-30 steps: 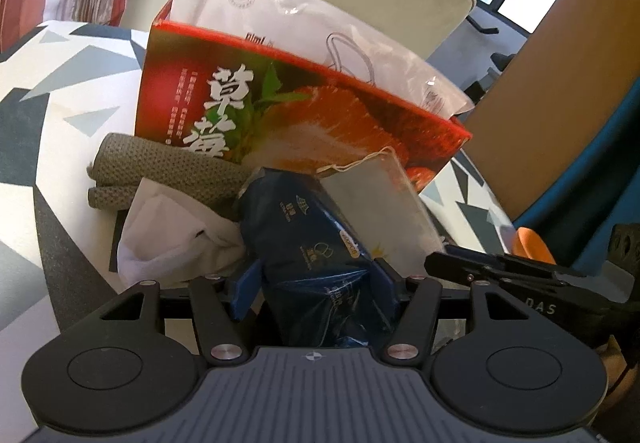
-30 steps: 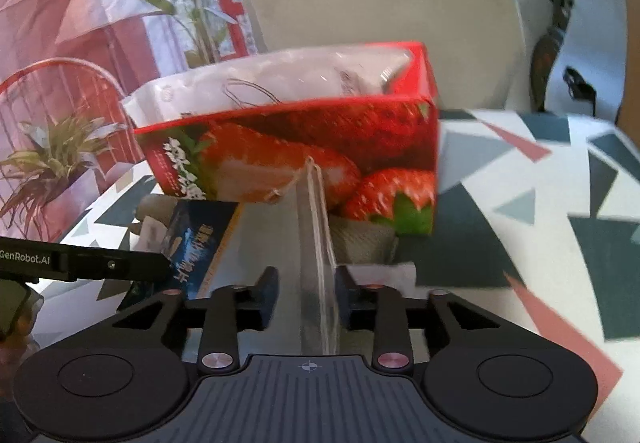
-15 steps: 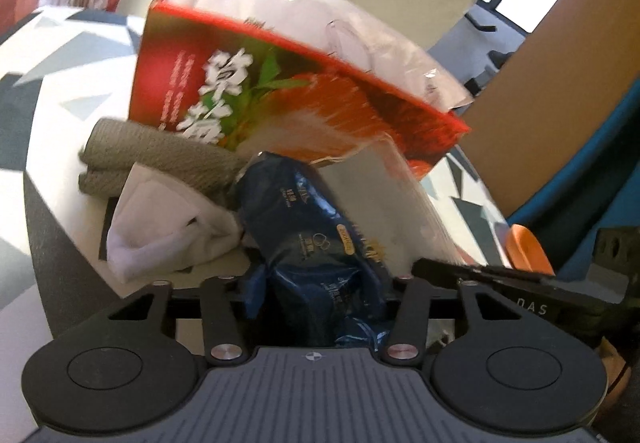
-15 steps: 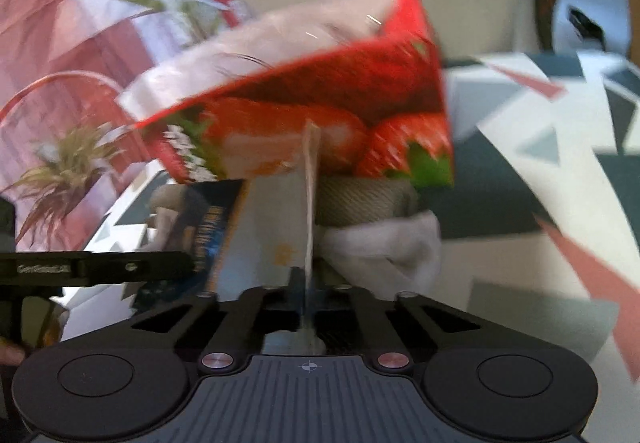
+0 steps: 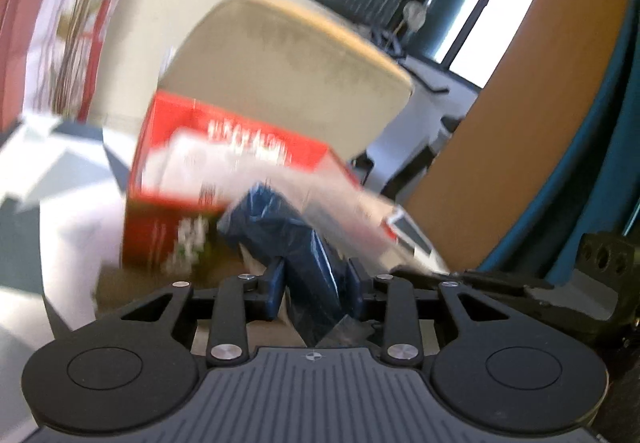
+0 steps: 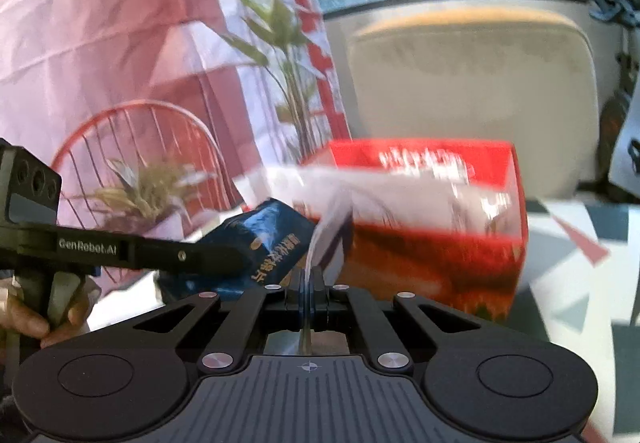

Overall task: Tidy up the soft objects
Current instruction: 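Carry the dark blue package over the red box and lower it inside, then open both grippers to release the package and raise them from the box, then lower both tools to the black white-dotted gloves beside the strawberry box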

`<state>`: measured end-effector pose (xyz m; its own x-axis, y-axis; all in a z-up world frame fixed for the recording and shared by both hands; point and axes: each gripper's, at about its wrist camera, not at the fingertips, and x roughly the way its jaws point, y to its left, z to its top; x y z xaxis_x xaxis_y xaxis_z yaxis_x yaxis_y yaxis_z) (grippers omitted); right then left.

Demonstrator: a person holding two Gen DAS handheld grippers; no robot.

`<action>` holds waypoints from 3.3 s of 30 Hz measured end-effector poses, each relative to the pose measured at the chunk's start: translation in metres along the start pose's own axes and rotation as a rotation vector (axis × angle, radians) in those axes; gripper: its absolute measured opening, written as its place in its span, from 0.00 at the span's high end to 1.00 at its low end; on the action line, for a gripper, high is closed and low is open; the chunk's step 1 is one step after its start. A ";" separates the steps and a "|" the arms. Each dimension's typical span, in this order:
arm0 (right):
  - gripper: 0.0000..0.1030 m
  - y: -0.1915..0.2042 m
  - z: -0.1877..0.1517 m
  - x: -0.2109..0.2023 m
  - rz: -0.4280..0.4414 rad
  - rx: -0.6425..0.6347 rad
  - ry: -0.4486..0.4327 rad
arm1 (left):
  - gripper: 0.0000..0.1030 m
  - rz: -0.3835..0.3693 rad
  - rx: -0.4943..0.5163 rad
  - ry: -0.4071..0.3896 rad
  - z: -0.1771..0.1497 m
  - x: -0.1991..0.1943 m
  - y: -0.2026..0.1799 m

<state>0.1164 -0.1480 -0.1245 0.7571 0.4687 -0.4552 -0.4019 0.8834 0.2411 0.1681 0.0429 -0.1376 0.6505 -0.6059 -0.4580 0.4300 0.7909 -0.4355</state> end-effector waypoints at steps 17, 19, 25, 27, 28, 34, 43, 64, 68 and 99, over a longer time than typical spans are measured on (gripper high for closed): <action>0.98 0.004 0.071 0.009 0.019 -0.063 -0.150 | 0.69 -0.009 0.016 -0.081 0.043 0.004 -0.009; 0.98 0.001 0.073 0.012 0.011 -0.054 -0.158 | 0.69 -0.007 0.017 -0.088 0.049 0.008 -0.007; 0.98 -0.001 0.090 0.030 -0.009 -0.084 -0.206 | 0.69 0.029 0.038 -0.149 0.076 0.019 -0.004; 0.98 -0.003 0.101 0.039 -0.021 -0.104 -0.226 | 0.69 0.046 0.055 -0.168 0.086 0.026 -0.002; 0.98 -0.005 0.106 0.046 -0.028 -0.118 -0.232 | 0.69 0.066 0.074 -0.179 0.093 0.031 -0.001; 0.98 -0.030 0.133 0.097 -0.097 -0.127 -0.203 | 0.69 0.131 0.065 -0.130 0.115 0.076 0.023; 0.98 -0.077 0.112 0.155 -0.204 0.032 -0.083 | 0.69 0.219 0.074 -0.023 0.115 0.122 0.055; 0.11 -0.114 0.054 0.120 -0.445 0.161 -0.046 | 0.01 0.319 0.218 -0.051 0.096 0.088 0.028; 0.01 -0.095 0.052 0.106 -0.429 0.108 -0.062 | 0.00 0.342 0.247 -0.047 0.088 0.077 0.016; 0.00 -0.007 -0.039 0.007 -0.443 0.046 -0.027 | 0.00 0.654 0.328 -0.031 -0.030 0.008 -0.032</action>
<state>0.1043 -0.1509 -0.1633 0.8644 0.0446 -0.5008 -0.0134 0.9977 0.0658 0.1402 0.0100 -0.1504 0.8539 -0.0017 -0.5205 0.1095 0.9782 0.1764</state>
